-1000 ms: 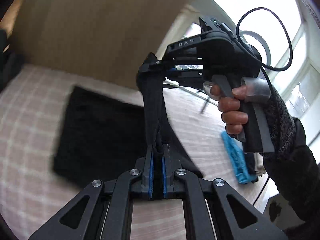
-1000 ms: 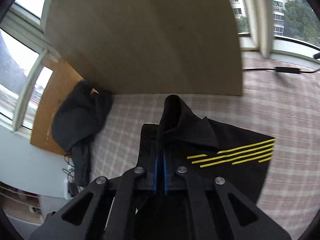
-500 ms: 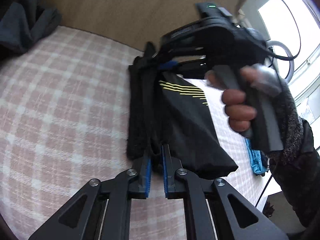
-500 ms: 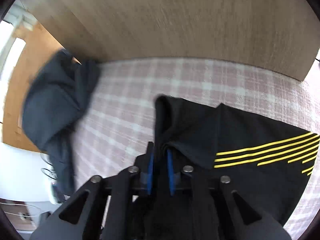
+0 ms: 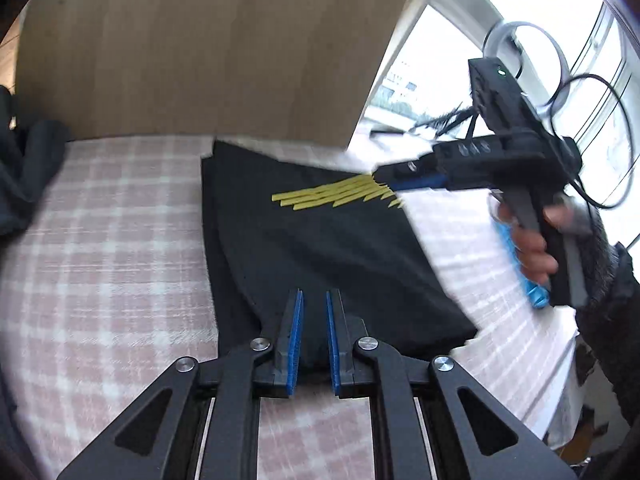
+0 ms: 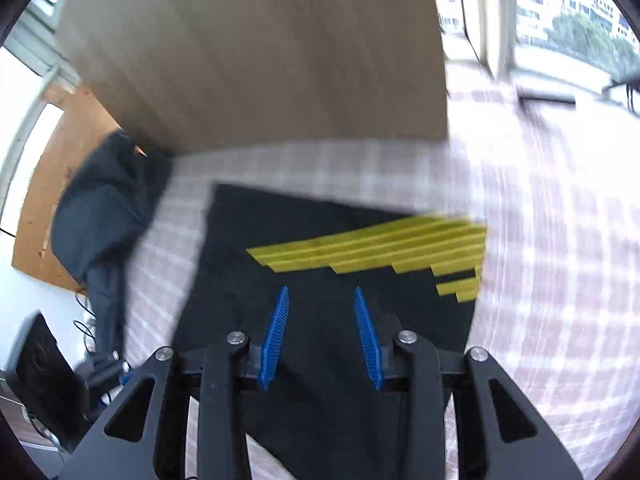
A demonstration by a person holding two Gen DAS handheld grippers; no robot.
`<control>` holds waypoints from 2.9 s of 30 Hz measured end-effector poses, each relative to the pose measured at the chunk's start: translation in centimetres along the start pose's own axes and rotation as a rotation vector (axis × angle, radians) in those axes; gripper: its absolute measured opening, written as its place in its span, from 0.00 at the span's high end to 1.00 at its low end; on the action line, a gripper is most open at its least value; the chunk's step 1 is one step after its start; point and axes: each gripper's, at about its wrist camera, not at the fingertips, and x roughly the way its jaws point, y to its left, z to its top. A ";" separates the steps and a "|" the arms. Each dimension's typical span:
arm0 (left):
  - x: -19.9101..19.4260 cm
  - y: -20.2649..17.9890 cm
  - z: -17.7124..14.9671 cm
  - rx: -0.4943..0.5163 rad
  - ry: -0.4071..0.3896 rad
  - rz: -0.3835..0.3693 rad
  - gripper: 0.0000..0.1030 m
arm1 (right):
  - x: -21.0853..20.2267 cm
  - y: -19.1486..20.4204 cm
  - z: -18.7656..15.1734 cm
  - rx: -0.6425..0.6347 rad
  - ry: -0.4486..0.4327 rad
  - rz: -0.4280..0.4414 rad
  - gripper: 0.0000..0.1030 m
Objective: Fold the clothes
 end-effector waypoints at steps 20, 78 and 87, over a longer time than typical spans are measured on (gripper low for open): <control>1.1 -13.9 -5.8 0.133 0.072 -0.109 0.81 | -2.1 -12.1 -3.6 0.134 0.011 0.015 0.60; 2.2 -14.3 -3.5 -0.016 -0.030 0.129 0.92 | 1.5 -12.2 0.7 0.162 -0.055 0.359 0.93; -11.1 -14.4 0.2 0.042 -0.247 0.095 0.92 | -10.8 -10.6 -1.5 0.289 -0.272 0.499 0.93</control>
